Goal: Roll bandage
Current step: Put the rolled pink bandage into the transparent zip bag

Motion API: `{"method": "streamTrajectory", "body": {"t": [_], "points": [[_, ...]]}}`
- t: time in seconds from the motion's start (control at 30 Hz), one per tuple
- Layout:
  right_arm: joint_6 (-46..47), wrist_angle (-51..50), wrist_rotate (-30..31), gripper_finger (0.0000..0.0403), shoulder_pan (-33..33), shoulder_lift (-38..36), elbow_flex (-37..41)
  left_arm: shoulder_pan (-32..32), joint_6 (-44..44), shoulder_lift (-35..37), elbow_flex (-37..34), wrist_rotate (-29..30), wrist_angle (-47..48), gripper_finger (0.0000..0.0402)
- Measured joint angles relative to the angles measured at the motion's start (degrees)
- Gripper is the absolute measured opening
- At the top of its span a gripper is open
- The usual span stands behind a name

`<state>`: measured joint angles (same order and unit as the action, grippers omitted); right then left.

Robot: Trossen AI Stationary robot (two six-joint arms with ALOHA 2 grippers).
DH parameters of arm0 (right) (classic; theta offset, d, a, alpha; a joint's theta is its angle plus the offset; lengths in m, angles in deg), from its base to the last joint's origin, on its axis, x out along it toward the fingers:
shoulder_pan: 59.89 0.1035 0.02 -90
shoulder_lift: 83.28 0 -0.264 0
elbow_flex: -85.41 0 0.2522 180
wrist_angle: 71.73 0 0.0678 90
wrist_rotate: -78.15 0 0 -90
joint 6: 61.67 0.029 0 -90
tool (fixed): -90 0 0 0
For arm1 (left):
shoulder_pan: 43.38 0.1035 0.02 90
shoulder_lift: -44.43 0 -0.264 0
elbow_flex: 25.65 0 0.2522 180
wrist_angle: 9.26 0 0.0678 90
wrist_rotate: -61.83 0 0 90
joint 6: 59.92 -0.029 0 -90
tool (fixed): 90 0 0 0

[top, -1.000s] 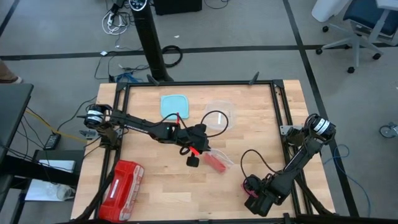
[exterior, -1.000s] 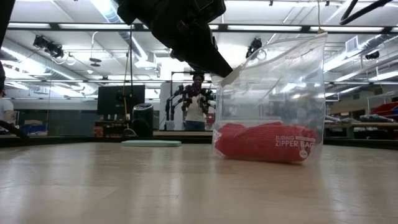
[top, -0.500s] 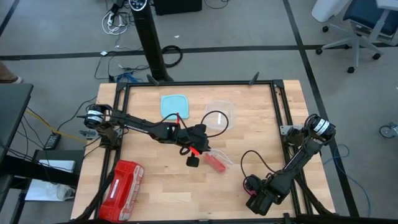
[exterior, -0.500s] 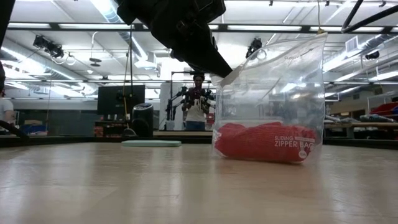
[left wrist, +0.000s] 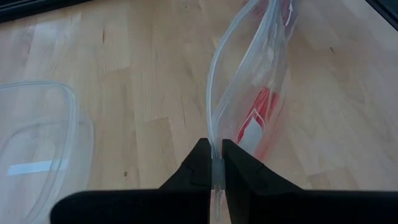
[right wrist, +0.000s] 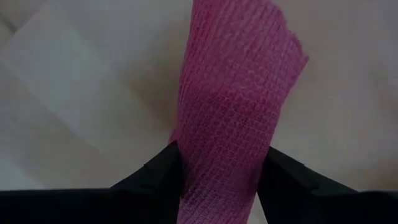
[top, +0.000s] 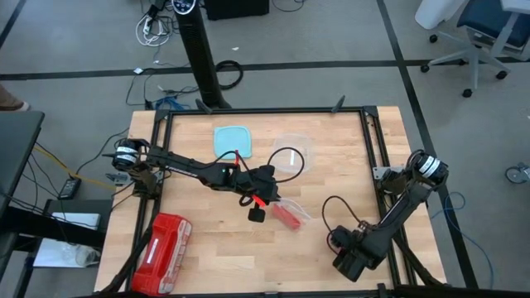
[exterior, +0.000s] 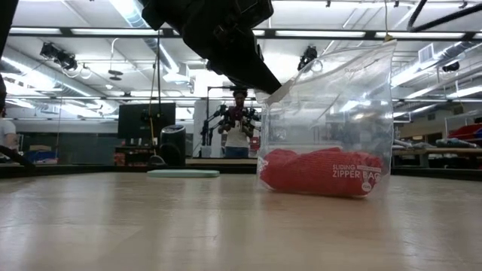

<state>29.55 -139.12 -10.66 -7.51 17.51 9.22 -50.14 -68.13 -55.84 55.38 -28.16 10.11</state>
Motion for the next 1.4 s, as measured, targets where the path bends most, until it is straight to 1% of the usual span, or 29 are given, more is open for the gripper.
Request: {"method": "streamTrajectory", "body": {"t": [0.13,0.23,0.33,0.53,0.6,0.67,0.8,0.9,0.97,1.1,1.2,1.33,1.4], "points": [[0.3,-6.6,4.4,0.0171,0.0,-3.2,0.0,0.0,-0.2,0.0,0.0,0.0,0.0,0.0021],[1.1,-10.8,11.0,0.0171,0.0,-6.4,0.0,0.0,-0.2,0.0,0.0,0.0,0.0,0.0021],[2.2,-12.5,21.6,0.0171,0.0,-9.5,0.0,0.0,-0.1,0.0,0.0,0.0,0.0,0.0021],[4.5,-14.4,48.5,0.0171,-0.7,-14.3,0.0,0.0,0.3,0.0,0.0,0.0,-0.1,0.0021],[3.8,-14.8,55.1,0.0171,-2.1,-15.2,0.0,0.0,0.3,0.0,0.0,0.0,-0.1,0.0021],[0.9,-14.0,59.0,0.0171,-4.3,-15.4,0.0,0.0,0.4,0.0,0.0,0.0,-0.4,0.0021],[-9.6,-7.2,64.6,0.0171,-9.0,-15.2,0.0,0.0,0.7,0.0,0.0,0.0,-2.0,0.0021],[-19.4,0.8,67.8,0.0171,-11.1,-15.2,0.0,0.0,0.9,0.0,0.0,0.0,-1.6,0.0021],[-26.1,7.5,68.4,0.0171,-12.0,-15.3,0.0,0.0,0.9,0.0,0.0,0.0,-1.6,0.0021],[-42.0,21.9,66.6,0.0171,-13.1,-14.9,0.0,0.0,1.0,0.0,0.0,0.0,-1.6,0.0021],[-51.3,28.6,64.5,0.0171,-13.7,-14.8,0.0,0.0,1.2,0.0,0.0,0.0,-1.6,0.0021],[-54.1,29.4,61.4,0.0171,-15.2,-14.7,0.0,0.0,1.4,0.0,0.0,0.0,-1.6,0.0021],[-55.2,29.6,60.9,0.0171,-15.7,-14.7,0.0,-0.1,1.4,0.0,0.0,0.0,-1.5,0.0021]]}}
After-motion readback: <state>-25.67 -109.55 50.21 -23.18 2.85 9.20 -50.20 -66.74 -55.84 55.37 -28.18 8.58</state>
